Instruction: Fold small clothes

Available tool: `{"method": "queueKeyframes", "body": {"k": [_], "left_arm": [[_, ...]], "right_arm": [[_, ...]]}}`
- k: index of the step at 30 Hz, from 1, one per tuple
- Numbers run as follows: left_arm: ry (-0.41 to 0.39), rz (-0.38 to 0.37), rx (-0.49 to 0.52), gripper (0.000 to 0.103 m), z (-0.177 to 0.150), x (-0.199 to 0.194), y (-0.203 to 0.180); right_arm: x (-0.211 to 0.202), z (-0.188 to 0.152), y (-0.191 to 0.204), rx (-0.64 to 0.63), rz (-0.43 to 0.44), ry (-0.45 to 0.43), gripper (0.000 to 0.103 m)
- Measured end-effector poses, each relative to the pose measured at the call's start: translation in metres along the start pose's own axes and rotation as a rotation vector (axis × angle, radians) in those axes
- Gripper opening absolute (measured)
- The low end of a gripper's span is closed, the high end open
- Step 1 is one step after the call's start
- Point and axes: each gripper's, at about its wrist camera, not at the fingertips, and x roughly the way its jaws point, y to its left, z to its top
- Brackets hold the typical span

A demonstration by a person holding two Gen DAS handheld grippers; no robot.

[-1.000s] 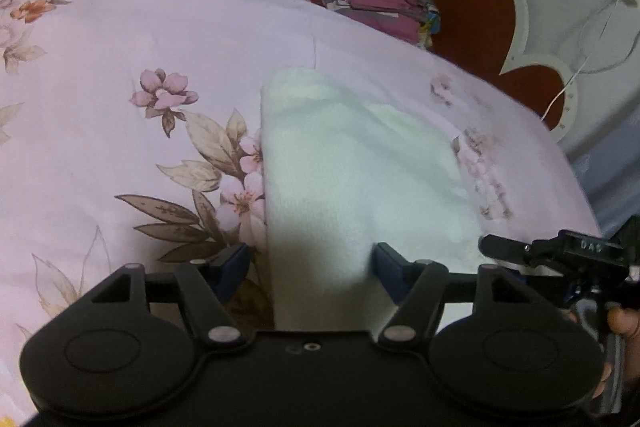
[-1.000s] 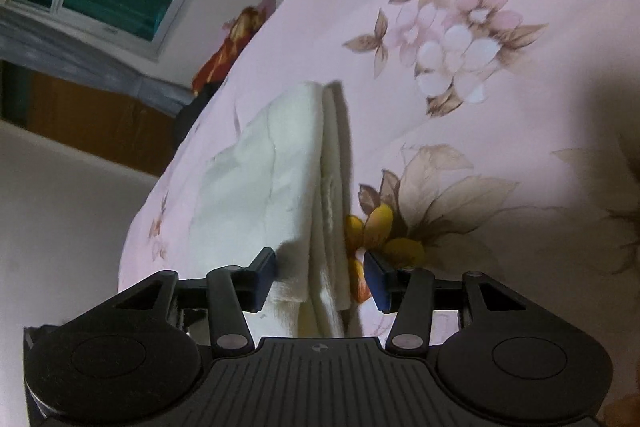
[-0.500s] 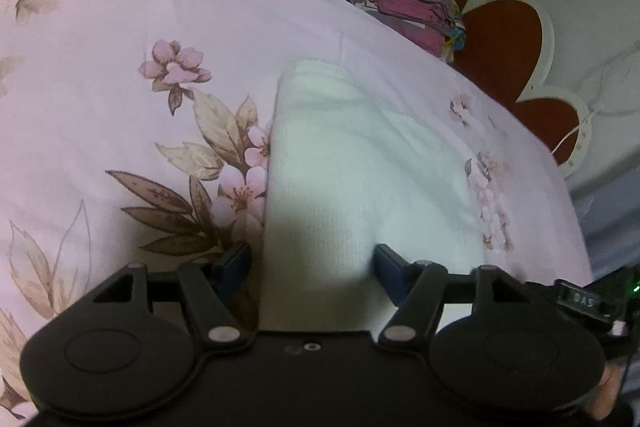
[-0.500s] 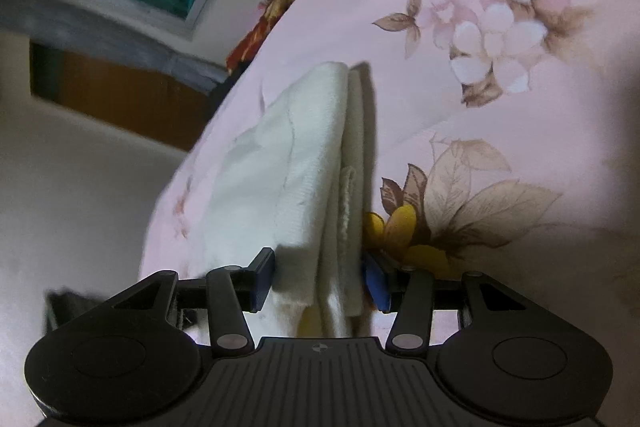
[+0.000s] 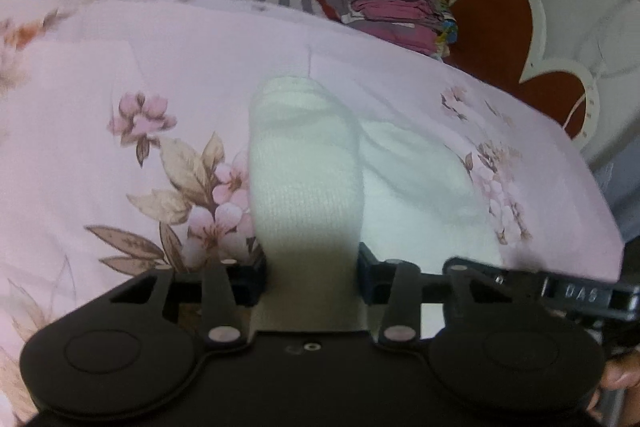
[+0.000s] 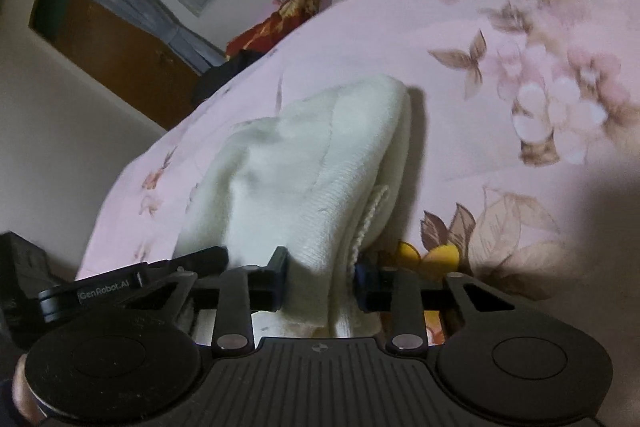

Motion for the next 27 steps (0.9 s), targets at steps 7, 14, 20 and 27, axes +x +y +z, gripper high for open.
{"method": "queueKeyframes", "body": {"k": [7,14,20,27], "left_arm": [[-0.048,0.002,0.126,0.039,0.003,-0.027,-0.006],[-0.097,-0.016,0.142,0.039,0.013,-0.078,0.048],[-0.108,0.039,0.121,0.039,0.016,-0.126,0.134],[-0.063,0.042,0.038,0.040,0.000,-0.152,0.228]], "right_arm": [[-0.019,-0.006,0.044,-0.092,-0.045,-0.061,0.031],[-0.011,-0.022,0.115,-0.148,-0.045,-0.097,0.030],[0.044,-0.050,0.190,-0.179,0.007,-0.070,0.031],[0.117,-0.096,0.249,-0.171,0.037,0.007,0.030]]}}
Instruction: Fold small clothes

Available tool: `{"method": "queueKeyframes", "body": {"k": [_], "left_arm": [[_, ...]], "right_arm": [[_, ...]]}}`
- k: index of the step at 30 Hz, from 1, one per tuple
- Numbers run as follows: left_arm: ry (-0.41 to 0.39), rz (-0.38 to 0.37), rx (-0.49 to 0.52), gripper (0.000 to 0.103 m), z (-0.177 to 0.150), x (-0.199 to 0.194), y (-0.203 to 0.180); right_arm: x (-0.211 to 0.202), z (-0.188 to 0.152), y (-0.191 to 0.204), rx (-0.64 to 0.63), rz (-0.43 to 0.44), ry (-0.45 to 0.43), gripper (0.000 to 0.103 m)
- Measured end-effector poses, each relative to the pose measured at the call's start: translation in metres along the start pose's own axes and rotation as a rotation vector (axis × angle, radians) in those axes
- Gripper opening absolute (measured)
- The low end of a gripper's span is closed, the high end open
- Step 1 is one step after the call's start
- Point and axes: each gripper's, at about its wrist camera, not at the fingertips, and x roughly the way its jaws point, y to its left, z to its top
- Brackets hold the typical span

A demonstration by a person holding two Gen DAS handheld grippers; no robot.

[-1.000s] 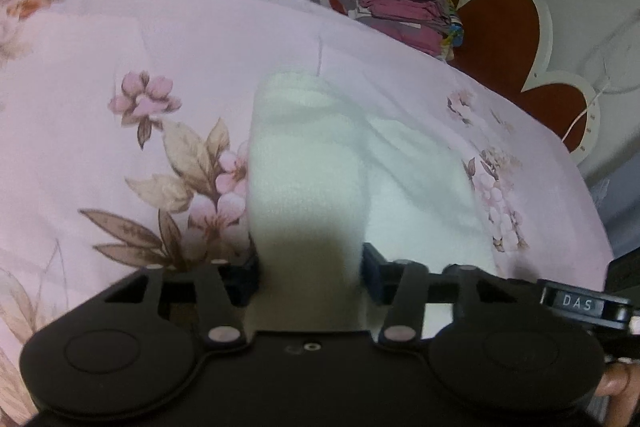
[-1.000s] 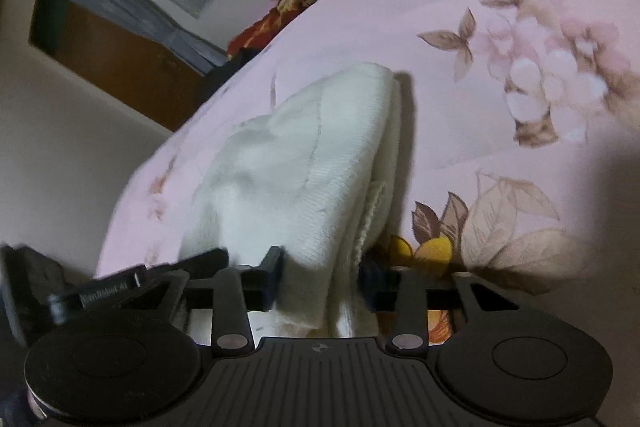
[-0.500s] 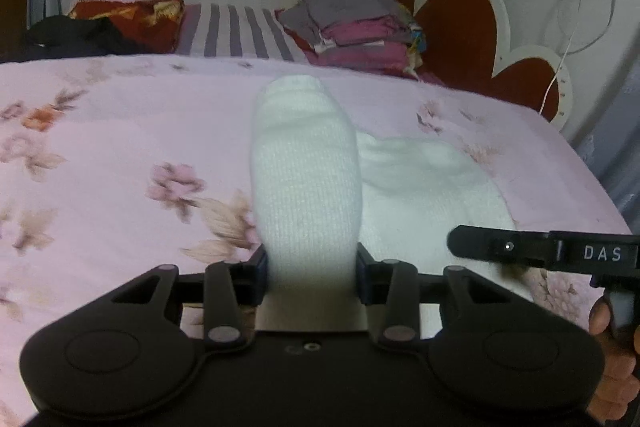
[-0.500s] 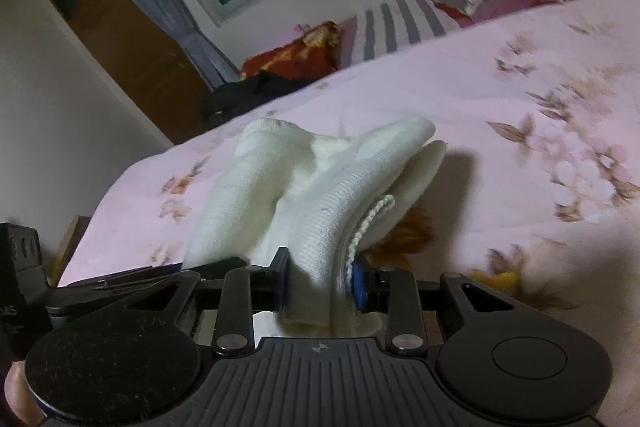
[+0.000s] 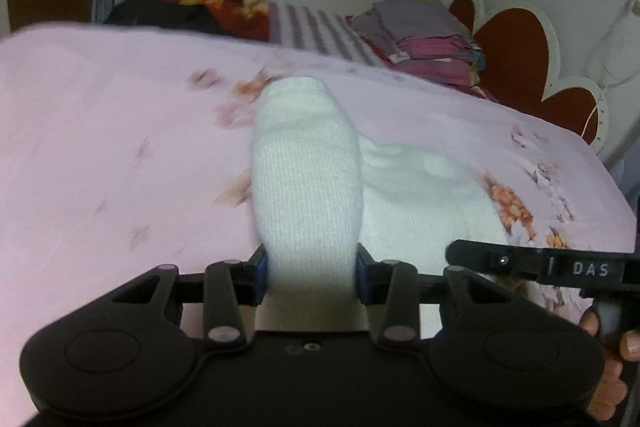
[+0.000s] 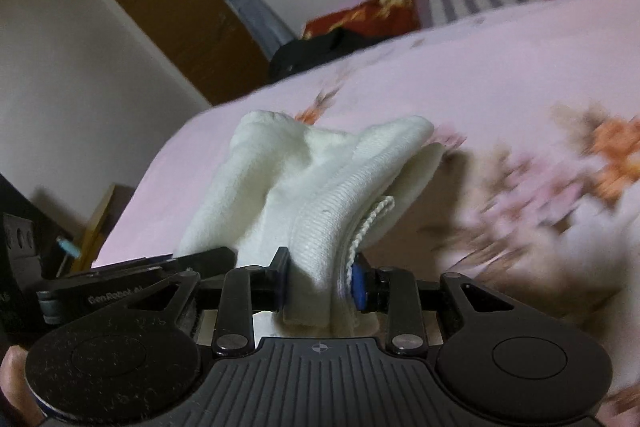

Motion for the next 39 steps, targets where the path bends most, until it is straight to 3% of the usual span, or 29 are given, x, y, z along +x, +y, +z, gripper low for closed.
{"method": "queueKeyframes", "body": {"k": [2,3,5,8,11,15,17,20,23,25,28,35,37,39], "left_arm": [[0.067,-0.052,-0.022,0.043,-0.010,0.011,0.019],[0.085,-0.066,-0.017,0.053,-0.017,0.017,0.027],[0.059,-0.104,-0.051,0.060,-0.030,0.021,0.040],[0.052,-0.172,-0.097,0.059,-0.034,0.022,0.050],[0.028,-0.172,-0.069,0.059,-0.027,0.016,0.052],[-0.105,-0.132,-0.044,0.052,-0.005,-0.007,0.066],[-0.174,-0.182,-0.011,0.048,0.007,-0.014,0.062],[-0.149,-0.273,0.055,0.042,0.024,0.002,0.044],[-0.034,-0.273,0.047,0.038,0.021,0.033,0.037],[0.019,-0.270,0.023,0.038,0.013,0.047,0.038],[0.021,-0.284,-0.029,0.038,0.012,0.053,0.045],[-0.016,-0.198,0.068,0.031,0.010,0.030,0.030],[-0.029,-0.170,0.095,0.031,0.008,0.017,0.027],[-0.030,-0.140,0.107,0.031,-0.003,0.004,0.021]], "right_arm": [[0.021,-0.010,0.002,0.005,-0.046,0.045,0.030],[0.031,-0.016,0.000,0.014,-0.088,0.076,0.030],[0.042,-0.026,-0.016,0.088,-0.120,0.095,0.030],[0.040,-0.032,-0.025,0.143,-0.107,0.064,0.031],[0.041,-0.032,-0.018,0.124,-0.131,0.064,0.031],[0.029,-0.019,-0.009,0.135,-0.149,0.048,0.031],[0.019,-0.006,0.003,0.103,-0.185,-0.011,0.031],[0.031,0.015,0.021,0.019,-0.219,-0.044,0.031],[0.058,0.019,0.034,-0.069,-0.241,0.005,0.031],[0.078,0.016,0.032,-0.119,-0.347,0.067,0.031],[0.085,0.007,0.019,-0.136,-0.387,0.070,0.031],[0.070,0.001,0.022,-0.181,-0.463,0.054,0.030],[0.039,-0.006,0.035,-0.216,-0.421,-0.012,0.030],[0.023,-0.017,0.044,-0.233,-0.371,-0.014,0.030]]}}
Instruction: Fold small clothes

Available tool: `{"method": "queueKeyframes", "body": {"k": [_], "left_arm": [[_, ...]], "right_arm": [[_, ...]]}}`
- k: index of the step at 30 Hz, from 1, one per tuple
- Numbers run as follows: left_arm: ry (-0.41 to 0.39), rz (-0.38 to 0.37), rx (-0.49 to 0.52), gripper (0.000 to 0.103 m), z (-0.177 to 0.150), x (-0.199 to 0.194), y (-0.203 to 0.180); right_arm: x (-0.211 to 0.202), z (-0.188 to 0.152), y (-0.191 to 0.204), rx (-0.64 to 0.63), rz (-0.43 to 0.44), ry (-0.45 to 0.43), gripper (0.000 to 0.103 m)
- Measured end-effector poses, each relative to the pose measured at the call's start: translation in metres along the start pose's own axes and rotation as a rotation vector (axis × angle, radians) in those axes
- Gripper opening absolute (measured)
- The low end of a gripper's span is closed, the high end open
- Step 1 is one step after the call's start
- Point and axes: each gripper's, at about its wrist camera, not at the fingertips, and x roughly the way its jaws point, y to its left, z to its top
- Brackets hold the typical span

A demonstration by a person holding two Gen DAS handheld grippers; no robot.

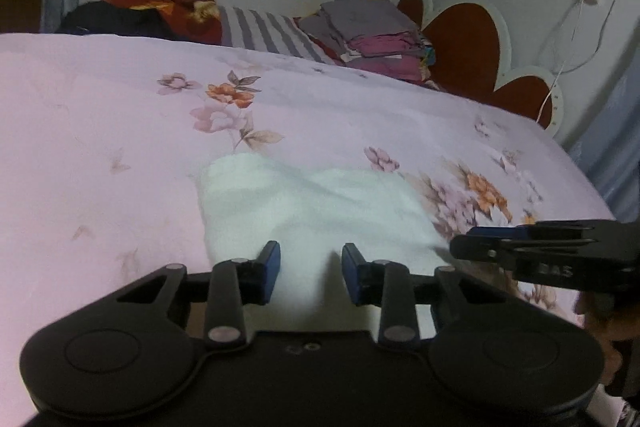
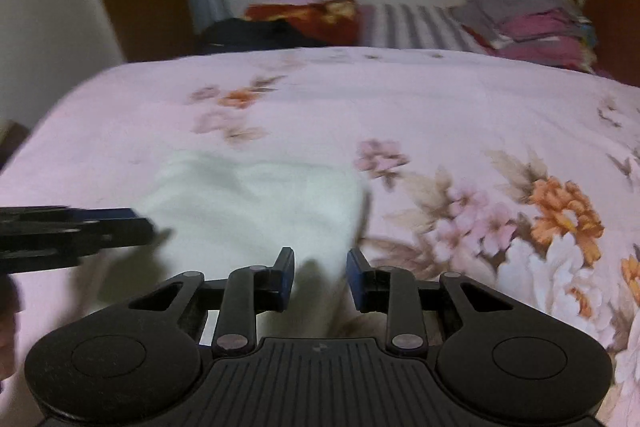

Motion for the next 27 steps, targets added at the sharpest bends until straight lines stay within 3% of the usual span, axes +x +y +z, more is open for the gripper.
{"method": "queueKeyframes", "body": {"k": [3,6,13,27], "left_arm": [[0.007,0.054,0.035,0.031,-0.019,-0.015,-0.013],[0.030,0.084,0.030,0.032,-0.038,-0.019,-0.018],[0.027,0.128,0.017,0.031,-0.057,-0.044,-0.031],[-0.050,0.193,-0.005,0.033,-0.157,-0.155,-0.115]], "right_arm": [[-0.012,-0.018,0.013,-0.055,0.047,0.019,0.030],[-0.001,-0.037,0.020,-0.103,0.004,0.073,0.030],[-0.012,-0.047,0.012,-0.024,0.044,0.079,0.030],[-0.180,-0.140,0.006,0.030,0.116,-0.067,0.030]]}}
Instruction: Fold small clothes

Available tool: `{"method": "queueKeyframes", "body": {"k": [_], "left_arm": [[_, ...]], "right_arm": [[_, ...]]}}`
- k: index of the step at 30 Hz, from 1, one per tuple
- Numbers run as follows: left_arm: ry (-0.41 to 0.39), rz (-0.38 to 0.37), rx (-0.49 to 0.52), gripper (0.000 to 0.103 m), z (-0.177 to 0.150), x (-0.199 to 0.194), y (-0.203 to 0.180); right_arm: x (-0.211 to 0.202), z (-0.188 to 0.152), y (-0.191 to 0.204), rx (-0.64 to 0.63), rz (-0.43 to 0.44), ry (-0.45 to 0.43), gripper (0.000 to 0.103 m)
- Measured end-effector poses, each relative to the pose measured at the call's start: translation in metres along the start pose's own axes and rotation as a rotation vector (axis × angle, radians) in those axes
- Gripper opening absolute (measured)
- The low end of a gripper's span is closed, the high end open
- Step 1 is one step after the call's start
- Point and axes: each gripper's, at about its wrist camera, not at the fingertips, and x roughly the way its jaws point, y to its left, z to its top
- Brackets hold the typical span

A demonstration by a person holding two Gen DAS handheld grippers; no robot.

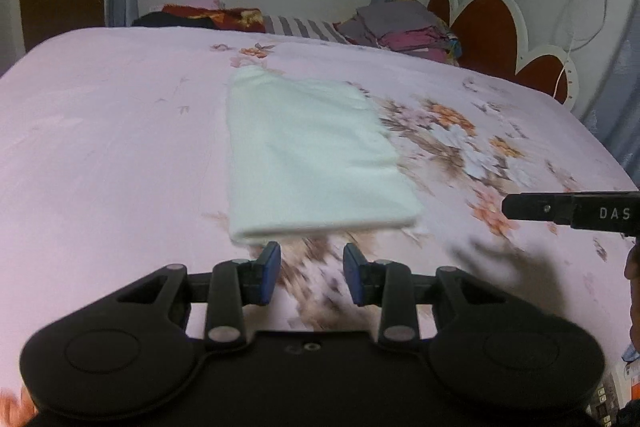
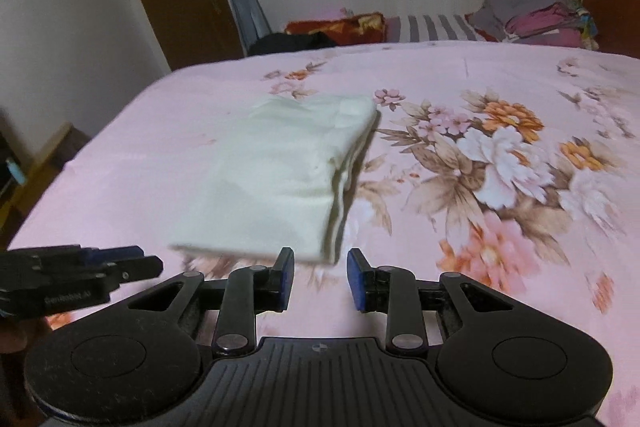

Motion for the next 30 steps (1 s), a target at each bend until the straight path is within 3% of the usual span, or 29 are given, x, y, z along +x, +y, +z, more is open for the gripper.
{"method": "queueKeyframes", "body": {"k": [10,11,14,15,16,17,19,22,30], "left_arm": [[-0.118,0.044,0.057,0.039,-0.013,-0.085,-0.057],[-0.128,0.059,0.059,0.046,-0.016,-0.092,-0.061],[-0.187,0.122,0.050,0.083,-0.022,-0.112,-0.072],[-0.214,0.134,0.036,0.089,-0.025,-0.119,-0.075],[-0.229,0.139,0.032,0.093,-0.026,-0.124,-0.078],[-0.241,0.152,0.038,0.100,-0.027,-0.129,-0.081],[-0.262,0.196,0.058,0.103,-0.029,-0.137,-0.086],[-0.259,0.248,0.034,0.103,-0.030,-0.146,-0.087],[-0.277,0.256,0.035,0.103,-0.038,-0.162,-0.088]], "right_arm": [[-0.090,-0.029,0.029,-0.064,-0.011,-0.097,0.030],[-0.098,-0.031,0.032,-0.070,-0.022,-0.107,0.030],[-0.117,-0.038,0.037,-0.086,-0.081,-0.140,0.031],[-0.122,-0.040,0.037,-0.080,-0.094,-0.142,0.047],[-0.126,-0.042,0.038,-0.076,-0.104,-0.141,0.086],[-0.130,-0.044,0.038,-0.078,-0.113,-0.158,0.097],[-0.141,-0.050,0.042,-0.112,-0.126,-0.222,0.100],[-0.150,-0.053,0.045,-0.115,-0.213,-0.259,0.103],[-0.162,-0.059,0.040,-0.103,-0.231,-0.229,0.103]]}}
